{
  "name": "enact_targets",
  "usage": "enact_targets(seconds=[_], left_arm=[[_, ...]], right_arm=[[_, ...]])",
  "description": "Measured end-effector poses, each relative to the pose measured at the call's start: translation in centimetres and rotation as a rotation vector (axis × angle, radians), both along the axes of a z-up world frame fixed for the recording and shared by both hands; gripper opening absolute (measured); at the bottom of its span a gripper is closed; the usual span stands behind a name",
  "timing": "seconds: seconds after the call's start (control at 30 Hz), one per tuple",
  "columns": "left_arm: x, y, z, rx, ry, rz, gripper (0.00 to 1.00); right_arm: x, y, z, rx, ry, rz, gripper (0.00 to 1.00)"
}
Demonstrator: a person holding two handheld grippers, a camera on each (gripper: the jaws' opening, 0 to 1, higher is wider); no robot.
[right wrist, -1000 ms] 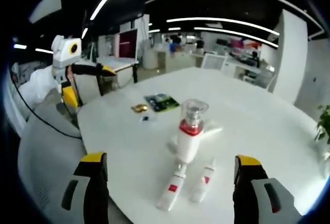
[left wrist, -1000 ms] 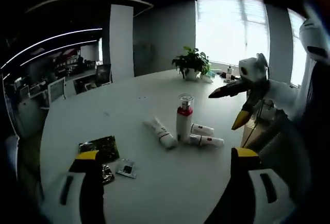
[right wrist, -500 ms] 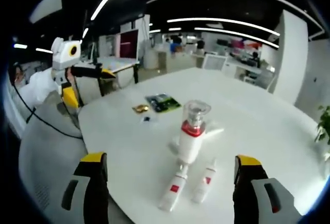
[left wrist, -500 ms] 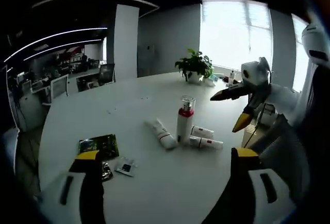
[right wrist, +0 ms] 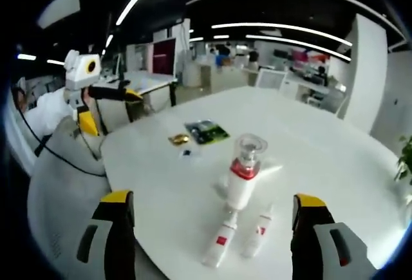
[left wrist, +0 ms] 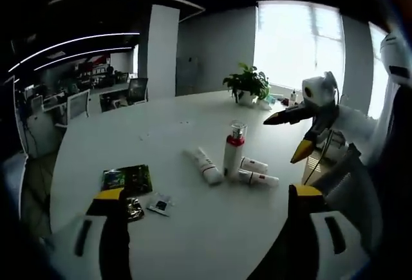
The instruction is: Arrange the skincare products in the storage area until every visible bottle or jar stands upright without overlapping.
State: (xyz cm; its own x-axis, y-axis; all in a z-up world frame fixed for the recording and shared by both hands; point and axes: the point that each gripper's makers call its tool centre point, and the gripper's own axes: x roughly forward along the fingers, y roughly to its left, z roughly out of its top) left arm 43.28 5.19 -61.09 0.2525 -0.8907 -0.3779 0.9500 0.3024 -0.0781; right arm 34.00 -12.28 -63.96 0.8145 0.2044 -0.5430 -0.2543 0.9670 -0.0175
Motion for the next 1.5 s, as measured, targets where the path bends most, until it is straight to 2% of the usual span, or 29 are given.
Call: enact_targets(seconds=[0.23, 0.43, 0.77, 0.93, 1.13, 1.33, 1.4, 1.5], left_arm=[[-0.1, -0.1, 0.3, -0.023, 0.005, -0.014, 0.99], [0.0, 0.3, 0.7, -0.004, -0.007, -0.037, 0.99], [-0.6, -0.1, 0.5, -0.013, 0.028, -0.076, 0.99], [-0.7, -0.4, 0.1, -0.021, 0.033, -0.087, 0.99], [-0.5, -0.3, -0.3, -0.018, 0.04, -0.084, 0.99], [0.1, -0.7, -0.4, -0.03, 0.033, -0.091, 0.99], [0.1, -1.0, -0.4, -0.035, 0.034, -0.094, 0.99], [0.1, -1.4, -0.7, -0.036, 0.04, -0.098, 0.99]], right_arm=[[-0.2, 0.9, 0.3, -0.001, 0.005, -0.021, 0.99], [0.0, 1.4, 0.9, 0.011, 0.003, -0.05, 0.99], [0.2, 1.3, 1.8, 0.01, 0.0, -0.084, 0.99], [0.5, 1.5, 2.6, 0.009, -0.006, -0.066, 0.99], [1.6, 0.5, 3.5, 0.005, -0.002, -0.069, 0.99], [3.7, -0.9, 5.2, 0.006, -0.028, -0.075, 0.99], [4.3, -0.9, 5.0, 0.015, -0.007, -0.043, 0.99], [5.3, -1.7, 5.1, 0.021, -0.004, -0.052, 0.99]])
